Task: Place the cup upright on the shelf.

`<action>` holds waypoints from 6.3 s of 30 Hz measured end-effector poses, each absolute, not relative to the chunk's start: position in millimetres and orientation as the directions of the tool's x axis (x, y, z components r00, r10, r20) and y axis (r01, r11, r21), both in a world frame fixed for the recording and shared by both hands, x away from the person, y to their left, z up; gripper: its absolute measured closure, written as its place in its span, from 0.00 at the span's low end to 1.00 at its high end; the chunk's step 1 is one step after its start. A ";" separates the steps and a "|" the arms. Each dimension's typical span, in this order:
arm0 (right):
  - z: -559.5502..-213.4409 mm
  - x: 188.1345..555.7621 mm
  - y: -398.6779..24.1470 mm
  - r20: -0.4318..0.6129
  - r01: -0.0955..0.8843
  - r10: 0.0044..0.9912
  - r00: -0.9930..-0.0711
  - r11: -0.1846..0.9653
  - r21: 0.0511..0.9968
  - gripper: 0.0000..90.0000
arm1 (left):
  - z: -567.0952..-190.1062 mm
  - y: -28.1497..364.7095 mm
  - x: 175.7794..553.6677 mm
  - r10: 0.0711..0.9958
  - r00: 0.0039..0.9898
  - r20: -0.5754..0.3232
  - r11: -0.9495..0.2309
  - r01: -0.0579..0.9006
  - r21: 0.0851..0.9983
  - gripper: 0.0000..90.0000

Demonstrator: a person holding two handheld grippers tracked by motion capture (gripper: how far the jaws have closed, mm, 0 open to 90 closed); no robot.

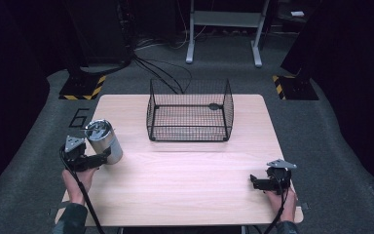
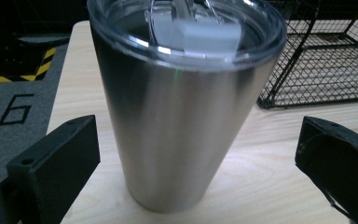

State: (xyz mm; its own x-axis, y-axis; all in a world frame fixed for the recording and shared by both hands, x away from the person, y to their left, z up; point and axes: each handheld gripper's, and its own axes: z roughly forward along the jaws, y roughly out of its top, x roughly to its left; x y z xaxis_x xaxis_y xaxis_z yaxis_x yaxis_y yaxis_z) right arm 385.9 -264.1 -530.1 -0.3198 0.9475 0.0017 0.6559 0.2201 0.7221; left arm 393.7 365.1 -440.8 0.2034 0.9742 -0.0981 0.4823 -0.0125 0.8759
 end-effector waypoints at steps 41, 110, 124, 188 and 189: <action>-530.2 385.9 -264.2 0.001 0.656 0.947 -0.320 0.221 0.722 0.00 | -442.2 350.6 434.2 0.992 0.105 -0.065 0.018 0.400 0.916 0.01; -530.1 386.0 -264.2 0.002 0.655 0.947 -0.321 0.221 0.722 0.00 | -407.9 332.2 409.2 0.966 0.259 0.018 -0.102 0.314 0.944 0.04; -530.2 386.0 -264.2 0.001 0.655 0.947 -0.321 0.221 0.723 0.00 | -399.5 314.2 406.5 0.946 0.324 0.027 -0.130 0.298 0.946 0.04; -530.2 385.9 -264.2 0.001 0.655 0.947 -0.321 0.221 0.722 0.00 | -365.0 230.8 414.5 0.830 0.551 0.084 -0.253 0.238 0.938 0.04; -530.2 385.9 -264.2 0.002 0.655 0.947 -0.321 0.221 0.723 0.00 | -364.6 229.2 415.1 0.828 0.554 0.084 -0.253 0.235 0.938 0.04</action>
State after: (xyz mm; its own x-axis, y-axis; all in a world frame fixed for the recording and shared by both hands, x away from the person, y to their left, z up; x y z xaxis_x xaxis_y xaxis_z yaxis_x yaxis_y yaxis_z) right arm 385.9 -264.2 -530.2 -0.3211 0.9470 0.0015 0.6551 0.2210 0.7225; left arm 415.1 229.2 -364.6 0.5539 0.8283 0.0842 0.2353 -0.2528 0.9385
